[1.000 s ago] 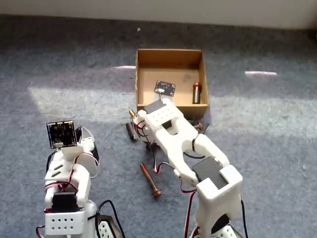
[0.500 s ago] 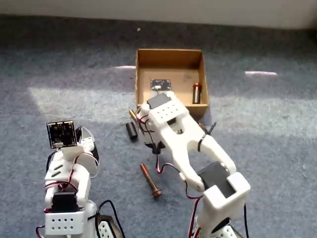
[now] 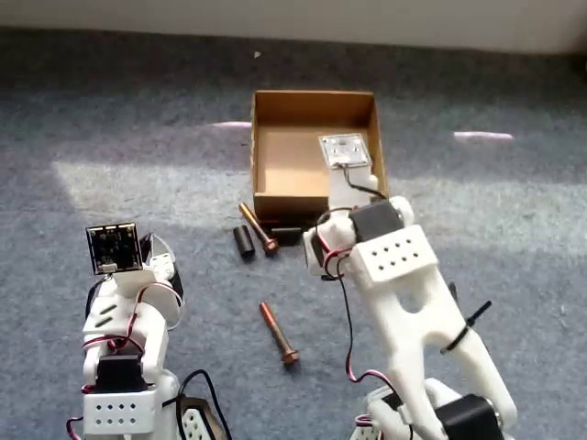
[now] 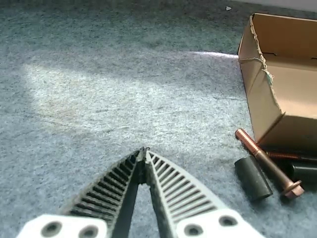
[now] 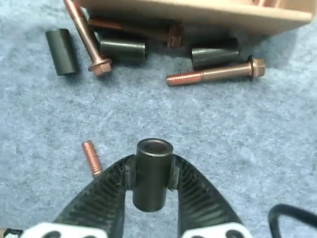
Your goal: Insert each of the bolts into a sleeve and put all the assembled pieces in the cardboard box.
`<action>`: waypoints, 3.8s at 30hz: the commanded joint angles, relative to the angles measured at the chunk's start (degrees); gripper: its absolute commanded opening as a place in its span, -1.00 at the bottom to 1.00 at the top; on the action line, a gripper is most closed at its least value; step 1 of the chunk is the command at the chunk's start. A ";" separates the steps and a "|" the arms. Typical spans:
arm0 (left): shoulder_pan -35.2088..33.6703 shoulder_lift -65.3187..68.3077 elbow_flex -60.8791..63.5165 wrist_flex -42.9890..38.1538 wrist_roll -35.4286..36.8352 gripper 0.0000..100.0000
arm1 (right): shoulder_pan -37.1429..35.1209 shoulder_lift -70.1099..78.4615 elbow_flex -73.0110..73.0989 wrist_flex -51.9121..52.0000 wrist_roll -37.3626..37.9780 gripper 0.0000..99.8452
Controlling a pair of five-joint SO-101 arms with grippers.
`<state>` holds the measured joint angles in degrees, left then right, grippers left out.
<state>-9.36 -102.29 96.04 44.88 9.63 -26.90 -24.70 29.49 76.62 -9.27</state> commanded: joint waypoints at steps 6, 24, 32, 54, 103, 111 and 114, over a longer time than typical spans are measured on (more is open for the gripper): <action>-0.75 -1.89 1.10 -1.85 -0.26 -0.99 | 6.37 -15.34 17.01 -15.60 2.02 -0.99; -0.66 -1.89 1.01 -1.58 -22.68 -0.99 | 18.33 -29.05 40.57 -41.80 1.67 -0.99; 2.15 -1.63 -4.97 8.00 -33.49 -0.98 | 21.49 -29.23 42.15 -44.09 1.67 -0.99; 20.35 0.84 -24.92 29.98 -44.04 -0.93 | 21.49 -29.23 42.24 -44.00 1.58 -0.99; 51.82 86.81 -56.48 29.89 -75.43 -0.69 | 42.07 -29.67 42.68 -48.57 1.93 -0.99; 52.09 94.64 -60.09 29.80 -77.27 -0.69 | 42.07 -29.67 42.68 -48.57 2.02 -0.99; 52.00 97.27 -60.18 26.90 -77.27 -0.69 | 42.07 -29.67 42.68 -48.57 2.02 -0.99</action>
<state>41.71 -7.08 38.20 74.77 -66.86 14.51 -52.92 73.01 30.02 -7.87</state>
